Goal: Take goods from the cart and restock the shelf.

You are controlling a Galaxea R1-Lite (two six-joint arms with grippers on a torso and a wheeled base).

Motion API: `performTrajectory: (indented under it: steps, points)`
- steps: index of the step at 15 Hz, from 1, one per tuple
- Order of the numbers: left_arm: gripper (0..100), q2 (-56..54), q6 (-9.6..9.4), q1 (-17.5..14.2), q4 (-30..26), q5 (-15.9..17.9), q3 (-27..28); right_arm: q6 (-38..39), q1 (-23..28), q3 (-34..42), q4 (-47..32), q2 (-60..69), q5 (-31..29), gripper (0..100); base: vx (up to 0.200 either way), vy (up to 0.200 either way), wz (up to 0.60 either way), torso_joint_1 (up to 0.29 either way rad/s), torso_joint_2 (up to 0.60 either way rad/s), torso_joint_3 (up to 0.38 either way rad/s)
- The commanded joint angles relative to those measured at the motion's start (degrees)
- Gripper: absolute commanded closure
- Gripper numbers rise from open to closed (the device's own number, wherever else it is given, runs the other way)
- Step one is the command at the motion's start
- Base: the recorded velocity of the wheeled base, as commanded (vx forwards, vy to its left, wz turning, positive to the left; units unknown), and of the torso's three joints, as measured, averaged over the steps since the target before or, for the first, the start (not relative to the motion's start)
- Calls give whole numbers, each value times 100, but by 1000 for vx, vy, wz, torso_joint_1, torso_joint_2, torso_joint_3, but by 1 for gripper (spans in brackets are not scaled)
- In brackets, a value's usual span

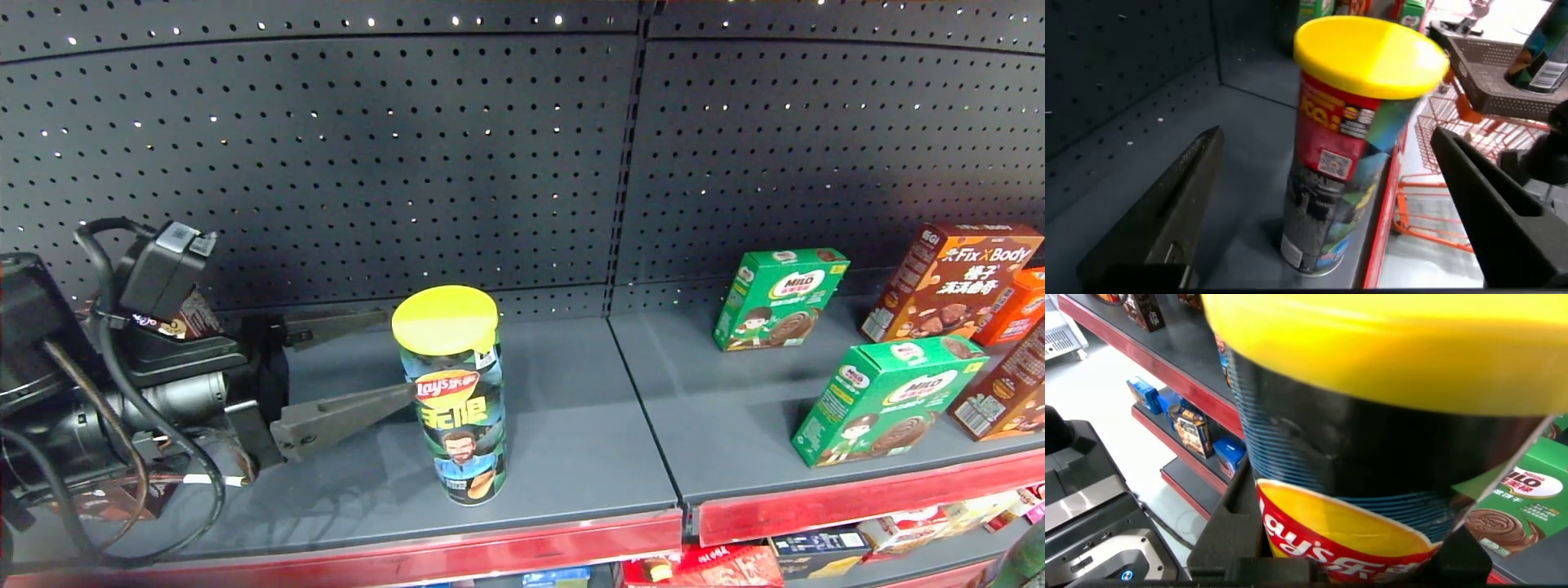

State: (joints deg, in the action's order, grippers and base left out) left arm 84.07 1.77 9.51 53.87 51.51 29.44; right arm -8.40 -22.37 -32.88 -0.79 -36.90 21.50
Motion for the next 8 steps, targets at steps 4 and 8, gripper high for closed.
performTrajectory:
  steps: [4, 8]
  points:
    - [0, -1041, 148, -283, -8, -9, -509, -4, 5, 18, -9, 16, 3, 100, 0, 0, 0, 0, 0, 0]
    - [0, -1736, 755, -538, -26, -193, -589, 31, 5, 18, -9, 7, -6, 100, 0, 0, 0, 0, 0, 0]
